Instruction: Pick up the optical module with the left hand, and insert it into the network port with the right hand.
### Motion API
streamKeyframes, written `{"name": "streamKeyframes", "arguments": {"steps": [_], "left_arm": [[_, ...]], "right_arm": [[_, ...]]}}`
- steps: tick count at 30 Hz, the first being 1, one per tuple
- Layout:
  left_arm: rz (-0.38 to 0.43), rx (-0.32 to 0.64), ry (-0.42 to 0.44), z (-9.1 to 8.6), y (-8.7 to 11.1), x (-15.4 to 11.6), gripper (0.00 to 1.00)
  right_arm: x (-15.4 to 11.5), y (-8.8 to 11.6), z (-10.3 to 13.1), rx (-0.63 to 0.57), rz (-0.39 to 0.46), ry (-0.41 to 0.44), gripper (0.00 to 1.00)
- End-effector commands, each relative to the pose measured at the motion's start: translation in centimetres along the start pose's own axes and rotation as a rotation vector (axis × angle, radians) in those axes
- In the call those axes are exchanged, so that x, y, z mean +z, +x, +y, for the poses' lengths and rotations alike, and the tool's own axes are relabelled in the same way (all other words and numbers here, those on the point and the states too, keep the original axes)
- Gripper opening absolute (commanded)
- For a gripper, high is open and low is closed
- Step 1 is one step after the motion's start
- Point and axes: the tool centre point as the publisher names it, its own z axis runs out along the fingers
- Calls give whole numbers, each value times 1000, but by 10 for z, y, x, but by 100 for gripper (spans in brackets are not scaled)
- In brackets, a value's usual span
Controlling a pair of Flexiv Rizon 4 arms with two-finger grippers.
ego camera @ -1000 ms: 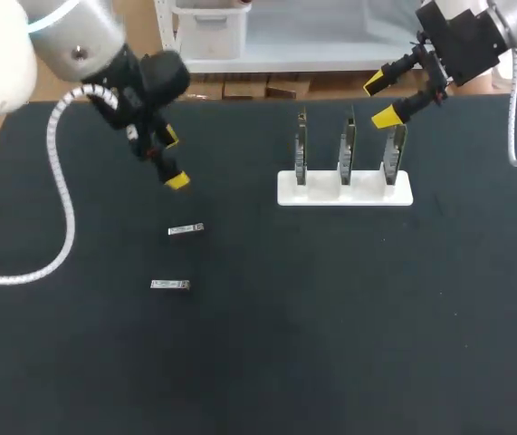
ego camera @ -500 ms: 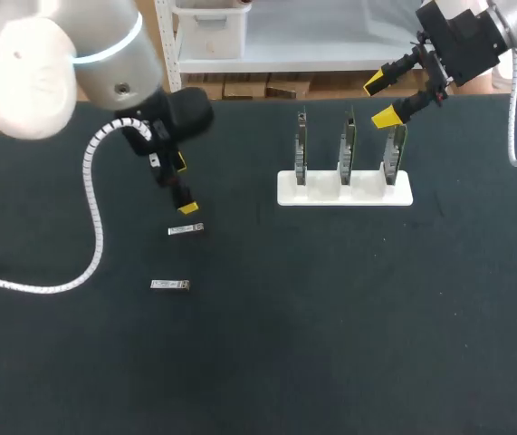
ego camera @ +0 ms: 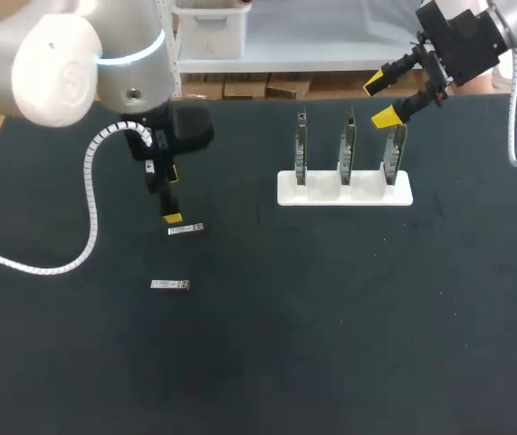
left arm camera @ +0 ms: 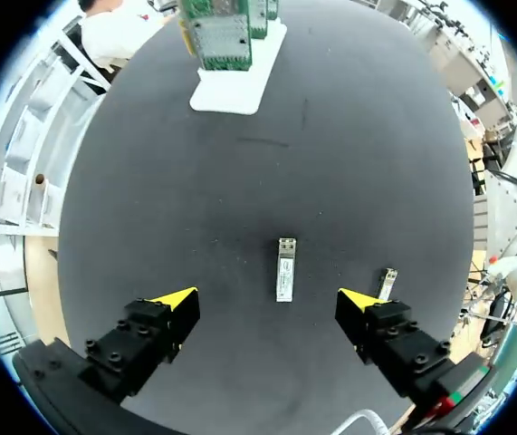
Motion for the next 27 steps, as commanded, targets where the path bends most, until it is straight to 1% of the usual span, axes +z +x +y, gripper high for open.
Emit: {"name": "streamKeyframes", "arguments": {"steps": [1, 10, 12, 15, 27], "left_arm": [[15, 2, 16, 4, -5, 7, 100], [-1, -15, 13, -6, -5, 15, 100], [20, -9, 11, -10, -3, 18, 100], [13, -18, 14, -15, -2, 21, 100], [-13, -74, 23, -21, 5, 27, 100]], "right_arm": [[0, 0, 1, -1, -2, 4, 100], [0, 0, 1, -1, -2, 4, 100], [0, 0, 1, -1, -2, 4, 100], [0, 0, 1, -1, -2, 4, 100], [0, 0, 1, -1, -2, 4, 100]]}}
